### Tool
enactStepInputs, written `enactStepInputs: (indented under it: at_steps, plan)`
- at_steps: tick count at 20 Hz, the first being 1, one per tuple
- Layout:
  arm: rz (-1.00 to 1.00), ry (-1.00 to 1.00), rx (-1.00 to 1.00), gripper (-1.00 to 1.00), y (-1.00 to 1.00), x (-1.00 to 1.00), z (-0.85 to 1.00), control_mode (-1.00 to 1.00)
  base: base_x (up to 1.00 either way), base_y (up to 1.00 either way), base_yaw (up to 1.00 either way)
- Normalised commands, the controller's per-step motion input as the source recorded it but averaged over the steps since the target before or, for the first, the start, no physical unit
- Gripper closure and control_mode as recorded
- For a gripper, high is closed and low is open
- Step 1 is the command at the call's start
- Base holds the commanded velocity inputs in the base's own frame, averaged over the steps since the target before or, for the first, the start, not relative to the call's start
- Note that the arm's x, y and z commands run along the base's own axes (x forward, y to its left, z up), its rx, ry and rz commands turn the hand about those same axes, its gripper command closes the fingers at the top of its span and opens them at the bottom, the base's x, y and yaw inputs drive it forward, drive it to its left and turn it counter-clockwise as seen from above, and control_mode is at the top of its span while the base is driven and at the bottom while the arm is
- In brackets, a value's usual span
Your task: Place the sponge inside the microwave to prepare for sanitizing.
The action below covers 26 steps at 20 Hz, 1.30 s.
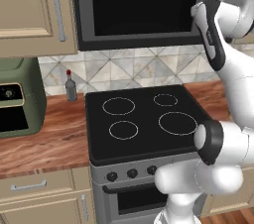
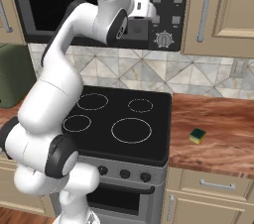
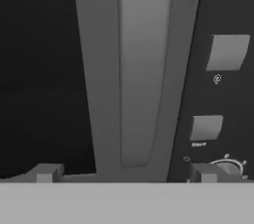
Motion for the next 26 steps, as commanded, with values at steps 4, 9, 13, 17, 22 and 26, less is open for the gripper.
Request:
enactStepInputs:
  at_steps: [4, 9, 13, 17, 22, 26]
  plan:
    - [0.0, 0.0, 0.0, -1.0, 0.0, 0.45, -0.01, -1.0, 0.0, 0.0, 0.0]
    - [0.0, -0.01, 0.0, -1.0, 0.0, 0.42, 0.0, -1.0, 0.0, 0.0, 0.0]
    - [0.01, 0.0, 0.0, -1.0, 0.0, 0.4, 0.0, -1.0, 0.0, 0.0, 0.0]
    - [0.05, 0.0, 0.0, -1.0, -0.11, 0.54, -0.08, -1.0, 0.0, 0.0, 0.0]
    - [0.07, -0.01, 0.0, 1.0, -0.11, 0.44, -0.11, -1.0, 0.0, 0.0, 0.0]
    - [0.02, -0.05, 0.0, 1.0, 0.0, 0.21, -0.08, -1.0, 0.0, 0.0, 0.0]
